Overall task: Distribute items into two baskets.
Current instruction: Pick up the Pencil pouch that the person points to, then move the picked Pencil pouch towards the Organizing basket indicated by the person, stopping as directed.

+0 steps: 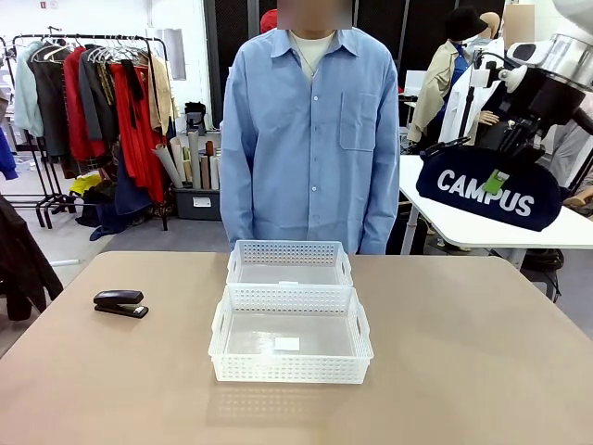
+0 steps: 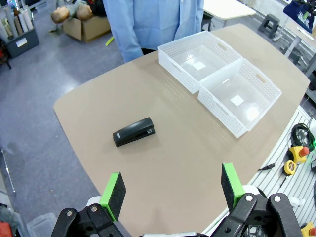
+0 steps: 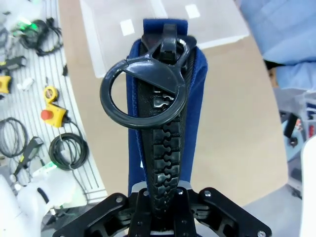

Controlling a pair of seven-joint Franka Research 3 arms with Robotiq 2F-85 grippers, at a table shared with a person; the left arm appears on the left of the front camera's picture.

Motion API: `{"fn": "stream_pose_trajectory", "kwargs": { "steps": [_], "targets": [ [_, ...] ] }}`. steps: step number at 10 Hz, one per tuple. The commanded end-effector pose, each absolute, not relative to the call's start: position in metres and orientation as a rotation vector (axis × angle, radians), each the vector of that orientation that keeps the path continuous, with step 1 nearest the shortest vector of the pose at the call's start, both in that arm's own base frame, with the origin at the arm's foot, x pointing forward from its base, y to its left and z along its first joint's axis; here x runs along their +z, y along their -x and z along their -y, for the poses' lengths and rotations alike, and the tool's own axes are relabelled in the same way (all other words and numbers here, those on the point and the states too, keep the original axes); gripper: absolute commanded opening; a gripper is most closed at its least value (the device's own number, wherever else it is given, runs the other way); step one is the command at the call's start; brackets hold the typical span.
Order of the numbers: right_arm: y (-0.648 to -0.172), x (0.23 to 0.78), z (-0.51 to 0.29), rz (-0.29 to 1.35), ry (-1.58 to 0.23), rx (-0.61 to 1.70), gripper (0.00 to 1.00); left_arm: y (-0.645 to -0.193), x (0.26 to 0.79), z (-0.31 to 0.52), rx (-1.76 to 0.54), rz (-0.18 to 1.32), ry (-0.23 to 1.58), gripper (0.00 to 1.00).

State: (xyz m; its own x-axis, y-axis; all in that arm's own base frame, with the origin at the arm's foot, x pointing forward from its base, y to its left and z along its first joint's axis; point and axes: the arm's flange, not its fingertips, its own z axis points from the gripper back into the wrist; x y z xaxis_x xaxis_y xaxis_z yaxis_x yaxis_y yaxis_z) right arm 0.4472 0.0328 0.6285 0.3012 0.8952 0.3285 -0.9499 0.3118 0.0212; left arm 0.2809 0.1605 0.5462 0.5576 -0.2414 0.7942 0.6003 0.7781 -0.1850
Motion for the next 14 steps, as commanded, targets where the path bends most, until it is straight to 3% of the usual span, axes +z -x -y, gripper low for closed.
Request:
{"fn": "stream_pose_trajectory", "kwargs": {
  "steps": [1,14],
  "targets": [
    [-0.4509,0.6234,-0.0316,0.29,-0.225,1.217,0.0,-0.2806,0.5457,-0.1608,-0.535,0.852,0.478,1.0],
    [-0.4509,0.6234,-0.0316,0.29,-0.225,1.217,0.0,-0.2806,0.5457,-0.1608,-0.535,0.852,0.478,1.0]
  ]
}}
